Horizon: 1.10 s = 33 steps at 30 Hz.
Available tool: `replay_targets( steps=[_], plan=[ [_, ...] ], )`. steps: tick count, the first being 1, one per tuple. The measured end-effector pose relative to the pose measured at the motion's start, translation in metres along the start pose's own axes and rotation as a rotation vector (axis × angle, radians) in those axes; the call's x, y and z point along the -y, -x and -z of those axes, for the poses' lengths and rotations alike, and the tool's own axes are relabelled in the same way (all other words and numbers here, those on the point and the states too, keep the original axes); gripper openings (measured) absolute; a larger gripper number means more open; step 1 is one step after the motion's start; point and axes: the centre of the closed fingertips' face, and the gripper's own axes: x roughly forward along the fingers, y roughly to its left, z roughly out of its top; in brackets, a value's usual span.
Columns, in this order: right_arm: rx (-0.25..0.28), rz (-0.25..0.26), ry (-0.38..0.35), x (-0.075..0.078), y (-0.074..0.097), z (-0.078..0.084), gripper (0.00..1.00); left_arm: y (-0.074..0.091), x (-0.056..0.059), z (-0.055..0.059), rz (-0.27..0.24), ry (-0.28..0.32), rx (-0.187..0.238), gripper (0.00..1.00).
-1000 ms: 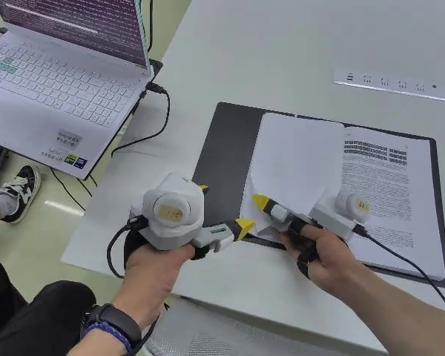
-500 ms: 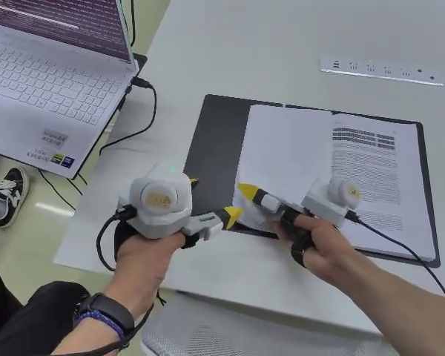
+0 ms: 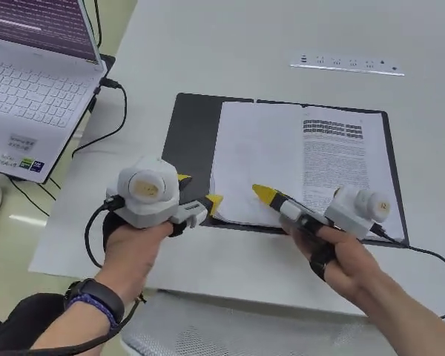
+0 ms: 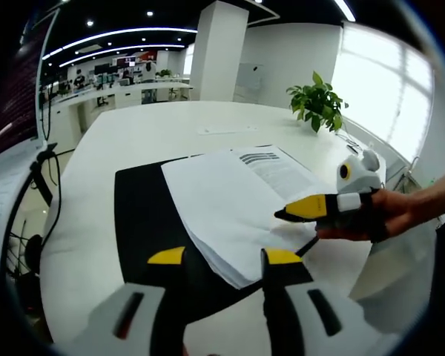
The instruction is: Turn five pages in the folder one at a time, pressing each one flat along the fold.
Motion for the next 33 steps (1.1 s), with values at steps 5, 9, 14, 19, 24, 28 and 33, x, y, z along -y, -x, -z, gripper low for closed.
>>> replay_targets(
  steps=[5, 9, 14, 19, 24, 28, 33],
  plan=[
    [0.002, 0.066, 0.065, 0.010, 0.021, -0.008, 0.32, -0.009, 0.001, -0.002, 0.002, -0.011, -0.013, 0.26],
    [0.036, 0.104, 0.056, 0.020, 0.037, -0.019, 0.33, -0.016, 0.004, -0.005, 0.015, -0.003, -0.014, 0.16],
    [0.052, 0.138, 0.067, 0.025, 0.050, -0.026, 0.30, -0.020, 0.009, -0.004, 0.026, -0.013, -0.024, 0.07],
    [0.050, 0.172, 0.063, 0.034, 0.065, -0.025, 0.26, -0.026, 0.007, 0.005, 0.031, -0.002, -0.053, 0.00],
    [0.056, 0.186, 0.059, 0.036, 0.072, -0.023, 0.24, -0.038, 0.003, 0.020, 0.046, 0.020, -0.089, 0.00],
    [0.042, 0.190, 0.066, 0.038, 0.074, -0.022, 0.23, -0.046, 0.003, 0.033, 0.056, 0.024, -0.128, 0.00],
    [0.035, 0.192, 0.066, 0.041, 0.067, -0.025, 0.21, -0.053, 0.001, 0.059, 0.061, 0.045, -0.218, 0.00]
  ],
)
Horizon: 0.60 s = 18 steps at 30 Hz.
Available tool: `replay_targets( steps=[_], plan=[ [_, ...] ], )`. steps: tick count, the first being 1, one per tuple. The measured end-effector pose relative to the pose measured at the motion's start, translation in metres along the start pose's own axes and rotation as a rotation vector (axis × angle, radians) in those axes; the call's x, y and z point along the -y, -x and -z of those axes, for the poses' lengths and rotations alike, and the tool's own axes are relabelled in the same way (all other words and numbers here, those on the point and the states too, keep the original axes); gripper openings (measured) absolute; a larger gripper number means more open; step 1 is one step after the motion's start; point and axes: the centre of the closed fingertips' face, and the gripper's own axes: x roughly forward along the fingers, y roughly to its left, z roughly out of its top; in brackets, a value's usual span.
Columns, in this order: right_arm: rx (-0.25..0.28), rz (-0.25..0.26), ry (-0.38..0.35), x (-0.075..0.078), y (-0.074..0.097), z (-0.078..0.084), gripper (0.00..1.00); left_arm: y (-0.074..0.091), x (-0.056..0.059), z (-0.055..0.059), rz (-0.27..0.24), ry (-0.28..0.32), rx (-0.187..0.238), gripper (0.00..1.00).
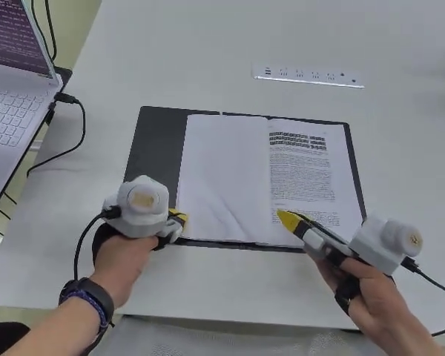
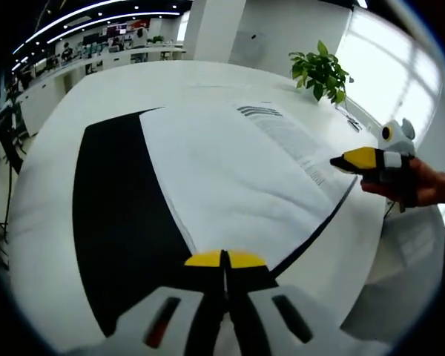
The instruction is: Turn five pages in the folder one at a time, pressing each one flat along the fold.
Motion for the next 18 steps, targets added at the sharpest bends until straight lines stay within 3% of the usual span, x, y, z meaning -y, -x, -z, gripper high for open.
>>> replay_targets(
  steps=[2, 8, 11, 18],
  plan=[
    [-0.002, -0.002, -0.001, -0.001, -0.004, 0.000, 0.20, 0.000, 0.000, -0.003, 0.007, 0.035, 0.025, 0.00],
    [-0.014, -0.023, 0.023, -0.005, -0.016, -0.003, 0.16, 0.000, -0.001, -0.003, 0.008, 0.036, 0.012, 0.00],
    [-0.007, -0.030, 0.017, -0.004, -0.027, -0.010, 0.16, 0.001, -0.002, -0.004, 0.017, 0.071, 0.013, 0.00],
    [-0.012, -0.025, 0.049, 0.002, -0.054, -0.027, 0.10, 0.001, 0.000, -0.003, 0.024, 0.066, 0.010, 0.00]
  ],
)
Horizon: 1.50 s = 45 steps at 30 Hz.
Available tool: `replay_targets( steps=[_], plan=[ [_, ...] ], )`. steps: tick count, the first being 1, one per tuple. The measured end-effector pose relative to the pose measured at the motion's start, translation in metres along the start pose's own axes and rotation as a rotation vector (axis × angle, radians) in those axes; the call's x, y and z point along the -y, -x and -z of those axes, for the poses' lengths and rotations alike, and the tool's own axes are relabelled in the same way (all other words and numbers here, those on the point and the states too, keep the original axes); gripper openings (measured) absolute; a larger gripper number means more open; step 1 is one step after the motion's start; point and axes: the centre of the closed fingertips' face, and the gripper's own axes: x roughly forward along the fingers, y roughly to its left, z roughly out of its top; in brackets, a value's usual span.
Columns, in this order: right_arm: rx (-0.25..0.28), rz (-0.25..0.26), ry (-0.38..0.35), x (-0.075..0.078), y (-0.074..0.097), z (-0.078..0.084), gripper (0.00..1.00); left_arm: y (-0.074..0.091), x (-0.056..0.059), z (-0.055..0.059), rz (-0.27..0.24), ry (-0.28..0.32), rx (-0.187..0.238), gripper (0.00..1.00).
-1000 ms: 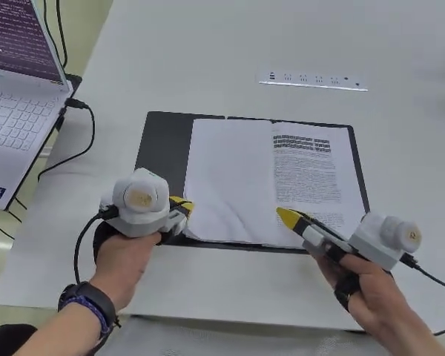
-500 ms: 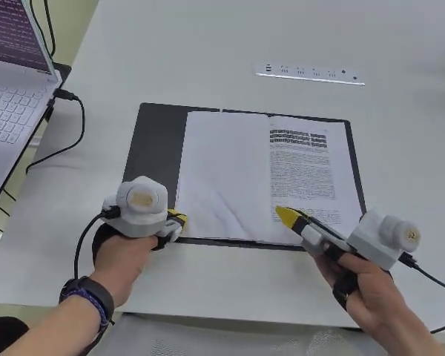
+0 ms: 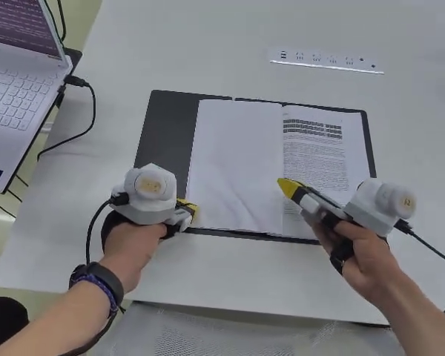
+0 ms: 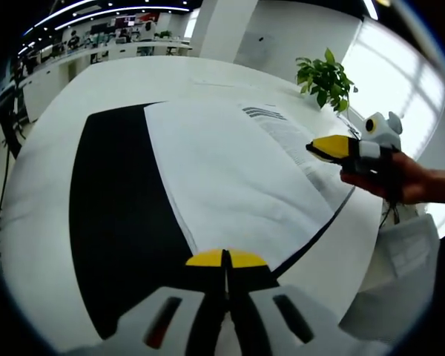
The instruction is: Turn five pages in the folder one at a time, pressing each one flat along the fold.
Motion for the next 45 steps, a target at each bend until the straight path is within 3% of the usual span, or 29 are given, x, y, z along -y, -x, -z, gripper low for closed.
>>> replay_targets(
  steps=[6, 13, 17, 24, 29, 34, 45],
  plan=[
    [-0.007, -0.010, 0.021, 0.007, -0.018, -0.012, 0.08, -0.001, 0.000, -0.001, -0.002, 0.006, 0.000, 0.00],
    [0.016, 0.014, 0.021, 0.023, -0.032, -0.027, 0.00, -0.002, 0.000, -0.001, -0.008, 0.003, -0.003, 0.00],
    [0.028, 0.025, -0.002, 0.032, -0.039, -0.031, 0.00, -0.003, 0.000, -0.001, -0.019, 0.006, -0.007, 0.00],
    [0.025, 0.022, -0.001, 0.028, -0.045, -0.032, 0.00, -0.005, -0.001, -0.001, -0.022, 0.008, -0.006, 0.00],
    [0.031, 0.022, -0.014, 0.035, -0.050, -0.036, 0.00, -0.006, -0.002, -0.001, -0.023, 0.008, -0.006, 0.00],
    [0.007, 0.038, 0.006, 0.040, -0.053, -0.029, 0.00, -0.007, -0.003, -0.002, -0.031, 0.018, -0.013, 0.00],
    [0.055, 0.080, 0.015, 0.048, -0.066, -0.043, 0.00, -0.008, -0.003, -0.001, -0.039, 0.021, -0.014, 0.00]
  ],
)
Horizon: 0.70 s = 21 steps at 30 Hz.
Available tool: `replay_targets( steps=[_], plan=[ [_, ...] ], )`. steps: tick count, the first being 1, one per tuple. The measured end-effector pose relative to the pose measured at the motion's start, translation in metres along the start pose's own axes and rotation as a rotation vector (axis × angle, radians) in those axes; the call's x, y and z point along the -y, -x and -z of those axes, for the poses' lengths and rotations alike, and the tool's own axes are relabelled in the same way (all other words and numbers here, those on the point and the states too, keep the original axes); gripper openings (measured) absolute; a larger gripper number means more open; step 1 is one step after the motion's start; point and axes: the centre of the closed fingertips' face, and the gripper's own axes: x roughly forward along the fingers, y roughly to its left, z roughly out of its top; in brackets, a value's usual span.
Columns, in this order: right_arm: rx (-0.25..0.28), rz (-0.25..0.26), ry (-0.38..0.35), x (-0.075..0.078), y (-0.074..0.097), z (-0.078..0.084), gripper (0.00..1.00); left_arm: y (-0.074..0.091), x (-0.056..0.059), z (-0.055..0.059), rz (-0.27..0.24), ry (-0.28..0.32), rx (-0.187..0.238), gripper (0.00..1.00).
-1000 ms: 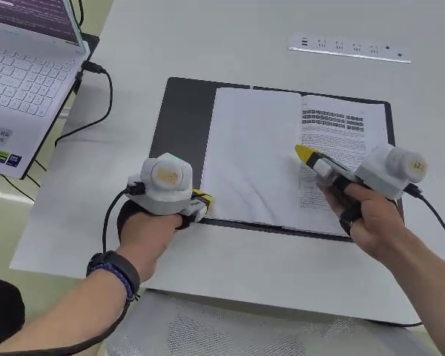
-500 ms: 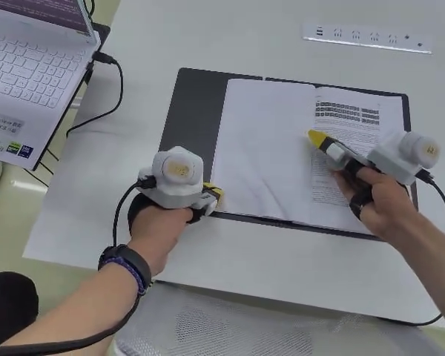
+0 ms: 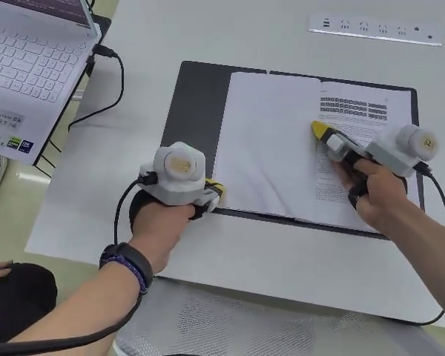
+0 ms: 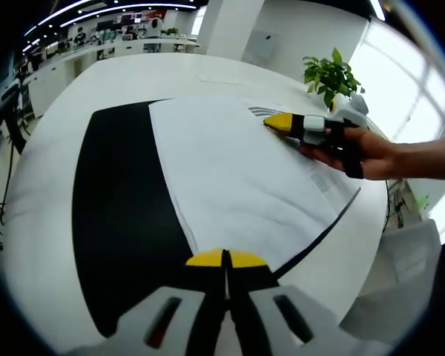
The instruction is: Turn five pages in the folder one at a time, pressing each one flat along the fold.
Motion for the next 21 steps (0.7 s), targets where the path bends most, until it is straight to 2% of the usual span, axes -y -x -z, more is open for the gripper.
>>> replay_targets(
  steps=[6, 7, 8, 15, 21],
  plan=[
    [0.036, 0.026, -0.024, 0.009, -0.010, -0.012, 0.00, 0.000, -0.001, 0.000, -0.001, 0.002, -0.001, 0.00],
    [0.044, 0.032, -0.032, 0.018, -0.014, -0.016, 0.00, 0.000, 0.000, 0.000, -0.001, 0.000, -0.001, 0.00],
    [0.052, 0.036, -0.038, 0.020, -0.016, -0.018, 0.00, 0.000, 0.000, 0.000, 0.000, -0.005, -0.001, 0.00],
    [0.086, 0.054, -0.053, 0.022, -0.023, -0.028, 0.00, 0.000, 0.000, 0.000, 0.007, -0.006, -0.004, 0.00],
    [0.086, 0.058, -0.048, 0.023, -0.035, -0.035, 0.00, 0.001, -0.001, 0.000, 0.006, -0.010, -0.005, 0.00]
  ],
)
